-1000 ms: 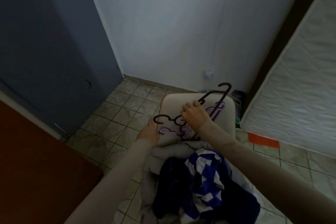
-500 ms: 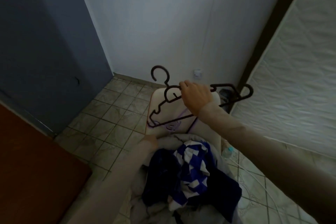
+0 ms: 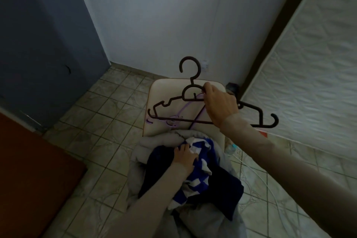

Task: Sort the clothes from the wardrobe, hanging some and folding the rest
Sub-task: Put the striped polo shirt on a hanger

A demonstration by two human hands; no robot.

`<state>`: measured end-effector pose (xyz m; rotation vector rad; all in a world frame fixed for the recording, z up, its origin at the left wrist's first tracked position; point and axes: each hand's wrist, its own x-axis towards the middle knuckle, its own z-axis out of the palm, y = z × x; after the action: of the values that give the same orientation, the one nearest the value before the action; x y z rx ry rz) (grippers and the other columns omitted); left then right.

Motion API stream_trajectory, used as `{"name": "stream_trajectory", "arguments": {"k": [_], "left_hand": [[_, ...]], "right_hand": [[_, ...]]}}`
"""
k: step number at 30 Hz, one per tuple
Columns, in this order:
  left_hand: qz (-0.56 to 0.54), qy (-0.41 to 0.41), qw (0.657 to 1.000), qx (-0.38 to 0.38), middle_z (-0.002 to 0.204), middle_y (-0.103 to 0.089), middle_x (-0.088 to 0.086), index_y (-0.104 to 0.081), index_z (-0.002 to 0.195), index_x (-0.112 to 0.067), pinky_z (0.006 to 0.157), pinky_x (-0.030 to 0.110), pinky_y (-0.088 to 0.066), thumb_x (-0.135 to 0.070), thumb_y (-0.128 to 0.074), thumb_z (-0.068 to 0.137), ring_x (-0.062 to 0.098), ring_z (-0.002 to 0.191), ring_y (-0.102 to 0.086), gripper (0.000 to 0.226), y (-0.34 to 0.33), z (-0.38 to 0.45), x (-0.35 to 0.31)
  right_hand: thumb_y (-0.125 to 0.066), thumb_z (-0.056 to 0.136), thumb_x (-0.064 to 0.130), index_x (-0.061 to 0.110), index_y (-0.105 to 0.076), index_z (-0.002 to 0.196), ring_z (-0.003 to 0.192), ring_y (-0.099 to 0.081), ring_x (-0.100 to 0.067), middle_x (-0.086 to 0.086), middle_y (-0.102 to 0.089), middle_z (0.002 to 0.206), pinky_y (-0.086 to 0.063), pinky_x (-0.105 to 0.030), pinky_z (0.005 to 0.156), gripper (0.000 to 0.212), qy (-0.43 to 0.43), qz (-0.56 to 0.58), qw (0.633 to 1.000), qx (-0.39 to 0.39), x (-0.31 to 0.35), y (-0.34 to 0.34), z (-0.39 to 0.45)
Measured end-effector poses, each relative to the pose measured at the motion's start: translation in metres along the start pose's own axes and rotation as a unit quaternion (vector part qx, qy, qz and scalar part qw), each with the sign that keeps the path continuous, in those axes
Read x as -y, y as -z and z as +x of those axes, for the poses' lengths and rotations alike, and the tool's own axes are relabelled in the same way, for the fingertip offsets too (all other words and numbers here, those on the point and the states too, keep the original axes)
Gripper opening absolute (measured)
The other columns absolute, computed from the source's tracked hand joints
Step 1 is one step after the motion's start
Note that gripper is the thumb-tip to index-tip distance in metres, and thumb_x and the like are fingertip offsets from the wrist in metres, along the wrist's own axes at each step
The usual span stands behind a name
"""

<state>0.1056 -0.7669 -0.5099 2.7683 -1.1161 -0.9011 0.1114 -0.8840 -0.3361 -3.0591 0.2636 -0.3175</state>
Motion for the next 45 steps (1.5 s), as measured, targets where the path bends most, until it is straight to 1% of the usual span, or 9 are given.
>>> {"name": "stream_trajectory", "arguments": {"k": [3, 8, 13, 16, 21, 26, 32, 38, 45], "left_hand": [[-0.060, 0.011, 0.998, -0.024, 0.146, -0.026, 0.008, -0.058, 0.111, -0.017, 0.110, 0.044, -0.022, -0.021, -0.053, 0.094, 0.028, 0.137, -0.020, 0.019, 0.003, 0.004, 0.000], [-0.201, 0.021, 0.979, -0.021, 0.135, -0.042, 0.014, -0.048, 0.121, -0.007, 0.100, 0.038, -0.038, -0.018, -0.039, 0.100, 0.029, 0.121, -0.042, 0.026, 0.017, 0.001, 0.010], [-0.316, 0.055, 0.947, -0.014, 0.129, -0.049, 0.019, -0.041, 0.125, -0.002, 0.095, 0.037, -0.042, -0.016, -0.030, 0.102, 0.032, 0.115, -0.050, 0.029, 0.038, -0.008, 0.022], [-0.313, 0.045, 0.948, -0.046, 0.127, -0.050, 0.021, -0.042, 0.123, 0.000, 0.095, 0.036, -0.041, -0.014, -0.033, 0.102, 0.033, 0.115, -0.050, 0.027, 0.059, -0.015, 0.025], [-0.298, -0.001, 0.945, -0.133, 0.115, -0.056, 0.020, -0.051, 0.110, -0.001, 0.088, 0.033, -0.041, -0.012, -0.039, 0.099, 0.029, 0.103, -0.053, 0.020, 0.098, -0.033, 0.027], [-0.325, -0.050, 0.930, -0.168, 0.104, -0.054, 0.021, -0.045, 0.098, -0.007, 0.080, 0.031, -0.039, -0.012, -0.037, 0.100, 0.025, 0.091, -0.049, 0.010, 0.145, -0.052, 0.026], [-0.324, -0.110, 0.891, -0.299, 0.096, -0.058, 0.011, -0.050, 0.100, -0.008, 0.076, 0.031, -0.044, -0.013, -0.041, 0.099, 0.019, 0.085, -0.052, 0.011, 0.216, -0.077, 0.030], [-0.332, -0.161, 0.850, -0.377, 0.089, -0.055, 0.004, -0.048, 0.094, -0.011, 0.063, 0.017, -0.037, -0.012, -0.040, 0.099, 0.014, 0.080, -0.048, 0.010, 0.278, -0.101, 0.046], [-0.428, -0.226, 0.780, -0.395, 0.086, -0.055, -0.002, -0.051, 0.086, -0.018, 0.074, 0.019, -0.041, -0.009, -0.035, 0.101, 0.011, 0.081, -0.050, 0.023, 0.347, -0.132, 0.060]], "right_hand": [[-0.034, 0.101, 0.018, 0.009, -0.039, 0.127, 0.094, -0.060, -0.024, -0.009, -0.055, 0.121, -0.035, -0.027, 0.065, 0.028, -0.011, 0.001, 1.000, 0.007, -0.005, 0.000, -0.001], [-0.034, 0.100, 0.016, 0.009, -0.034, 0.131, 0.084, -0.062, -0.027, -0.010, -0.060, 0.112, -0.041, -0.033, 0.065, 0.031, -0.034, 0.003, 0.999, 0.007, -0.009, -0.005, 0.001], [-0.030, 0.102, 0.018, 0.005, -0.037, 0.123, 0.077, -0.061, -0.028, -0.011, -0.063, 0.094, -0.050, -0.040, 0.072, 0.025, -0.047, 0.041, 0.998, -0.023, -0.006, -0.002, 0.013], [-0.031, 0.101, 0.015, 0.004, -0.039, 0.116, 0.074, -0.060, -0.029, -0.013, -0.063, 0.089, -0.051, -0.044, 0.069, 0.019, -0.067, 0.107, 0.992, -0.001, 0.000, 0.005, 0.021], [-0.037, 0.100, 0.013, 0.002, -0.037, 0.126, 0.087, -0.062, -0.033, -0.019, -0.063, 0.101, -0.051, -0.041, 0.074, 0.028, -0.073, 0.188, 0.979, -0.004, 0.009, 0.018, 0.027], [-0.038, 0.100, 0.015, 0.001, -0.047, 0.112, 0.079, -0.059, -0.030, -0.019, -0.062, 0.094, -0.049, -0.039, 0.072, 0.020, -0.075, 0.263, 0.961, -0.049, 0.018, 0.032, 0.036], [-0.042, 0.094, 0.004, 0.012, -0.055, 0.094, 0.077, -0.058, -0.030, -0.011, -0.063, 0.082, -0.046, -0.045, 0.085, 0.015, -0.100, 0.197, 0.967, -0.125, 0.030, 0.047, 0.051], [-0.057, 0.086, 0.019, 0.011, -0.047, 0.101, 0.092, -0.054, -0.028, -0.009, -0.056, 0.094, -0.047, -0.044, 0.086, 0.020, -0.173, 0.280, 0.940, -0.092, 0.038, 0.074, 0.056], [-0.060, 0.088, 0.029, 0.013, -0.038, 0.098, 0.082, -0.053, -0.022, -0.006, -0.053, 0.090, -0.048, -0.037, 0.077, 0.029, -0.149, 0.472, 0.869, -0.020, 0.059, 0.098, 0.064]]}}
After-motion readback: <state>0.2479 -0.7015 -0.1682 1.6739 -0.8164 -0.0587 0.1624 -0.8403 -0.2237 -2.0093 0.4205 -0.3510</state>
